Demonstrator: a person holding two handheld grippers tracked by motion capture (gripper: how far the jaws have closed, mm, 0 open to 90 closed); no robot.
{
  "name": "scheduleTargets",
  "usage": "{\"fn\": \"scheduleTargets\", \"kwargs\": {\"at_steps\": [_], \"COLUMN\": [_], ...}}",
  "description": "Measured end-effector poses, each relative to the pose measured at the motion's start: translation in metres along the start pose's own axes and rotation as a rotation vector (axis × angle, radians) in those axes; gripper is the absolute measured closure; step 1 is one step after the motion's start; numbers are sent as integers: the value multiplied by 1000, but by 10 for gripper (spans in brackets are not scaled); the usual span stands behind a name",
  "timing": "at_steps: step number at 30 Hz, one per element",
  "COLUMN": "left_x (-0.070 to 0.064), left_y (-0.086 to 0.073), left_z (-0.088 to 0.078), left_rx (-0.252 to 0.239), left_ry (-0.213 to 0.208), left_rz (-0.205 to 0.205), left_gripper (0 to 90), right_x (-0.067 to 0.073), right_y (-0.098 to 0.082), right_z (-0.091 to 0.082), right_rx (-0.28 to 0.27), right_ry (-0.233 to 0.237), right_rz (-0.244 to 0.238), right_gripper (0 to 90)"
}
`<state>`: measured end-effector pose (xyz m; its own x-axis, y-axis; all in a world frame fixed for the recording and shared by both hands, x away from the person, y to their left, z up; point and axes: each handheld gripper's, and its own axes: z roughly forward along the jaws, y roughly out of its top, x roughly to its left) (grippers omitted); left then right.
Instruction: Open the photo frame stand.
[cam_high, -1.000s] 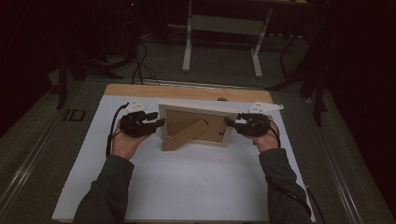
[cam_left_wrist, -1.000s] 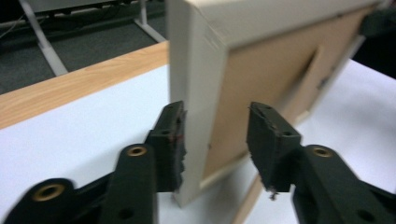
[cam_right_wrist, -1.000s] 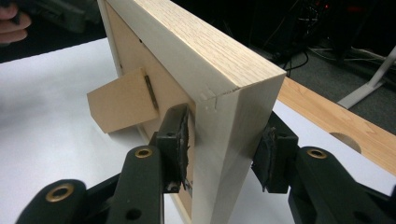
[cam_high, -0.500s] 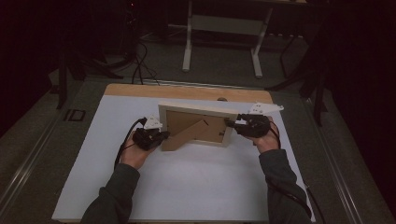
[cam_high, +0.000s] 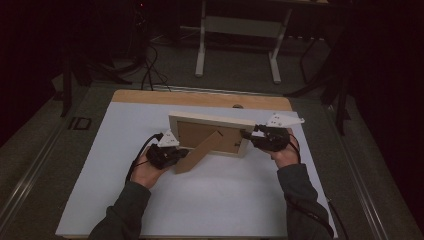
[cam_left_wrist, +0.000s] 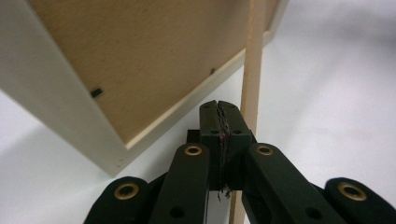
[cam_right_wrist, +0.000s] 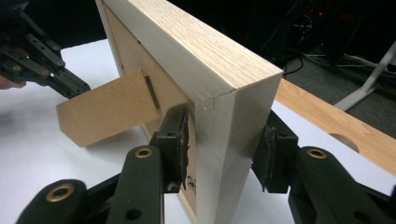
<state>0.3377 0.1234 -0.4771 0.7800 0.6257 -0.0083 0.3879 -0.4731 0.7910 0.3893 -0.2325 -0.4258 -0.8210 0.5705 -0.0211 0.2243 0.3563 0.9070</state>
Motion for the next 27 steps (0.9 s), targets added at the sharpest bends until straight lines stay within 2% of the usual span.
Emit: {"fn": "scheduleTargets", "kwargs": {"at_steps": [9,16,20,27], "left_x": [-12,-22,-24,-28], "left_y": [-1,-5,-7,-10], "left_z": [-5,-8,-9,-8], "left_rx": [-30,-73,-65,-54], "left_ry": [-11,-20,-21,-15], "left_rz": [18,11,17,29], "left_gripper": [900,900,900,900], "right_x": [7,10,11,16], "right_y": [-3,-7,-10,-13], "right_z": [-5,-9,-10,-13], "right_rx": [-6,-18,-28,-31], "right_ry": [15,34,45,57], "right_rz": [-13,-5,7,1], "right_gripper": [594,593,591,587]}}
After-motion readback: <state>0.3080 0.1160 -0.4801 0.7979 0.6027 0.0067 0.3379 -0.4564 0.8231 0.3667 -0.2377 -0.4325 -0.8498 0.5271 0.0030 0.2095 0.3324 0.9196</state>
